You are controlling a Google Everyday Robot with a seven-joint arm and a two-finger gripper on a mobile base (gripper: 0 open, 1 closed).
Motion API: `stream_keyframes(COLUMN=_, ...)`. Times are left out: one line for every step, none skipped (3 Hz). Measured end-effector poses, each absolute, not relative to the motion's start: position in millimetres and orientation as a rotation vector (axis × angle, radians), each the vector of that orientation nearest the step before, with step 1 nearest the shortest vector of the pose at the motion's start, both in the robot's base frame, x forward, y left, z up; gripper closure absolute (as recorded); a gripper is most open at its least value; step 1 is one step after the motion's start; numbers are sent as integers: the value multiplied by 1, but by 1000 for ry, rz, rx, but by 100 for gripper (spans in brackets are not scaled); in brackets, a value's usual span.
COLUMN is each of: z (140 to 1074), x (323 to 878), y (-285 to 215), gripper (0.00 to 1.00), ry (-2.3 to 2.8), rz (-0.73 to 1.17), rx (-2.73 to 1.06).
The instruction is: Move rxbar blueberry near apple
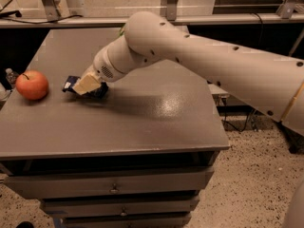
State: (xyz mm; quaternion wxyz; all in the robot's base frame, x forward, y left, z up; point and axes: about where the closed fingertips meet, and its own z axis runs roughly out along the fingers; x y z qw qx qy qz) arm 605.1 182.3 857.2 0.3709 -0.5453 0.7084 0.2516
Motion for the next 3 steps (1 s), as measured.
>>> stream_keyframes(z=846, x=603, y=200, gripper=100, ry=1816, rz=668, rx=-1413)
stream_keyframes(z=838, x=599, y=215, gripper=100, ry=1810, rz=694, rx=-1426)
stream_keyframes(z=836, x=595, y=230, gripper=100, ry=1796, rz=724, rx=-1440)
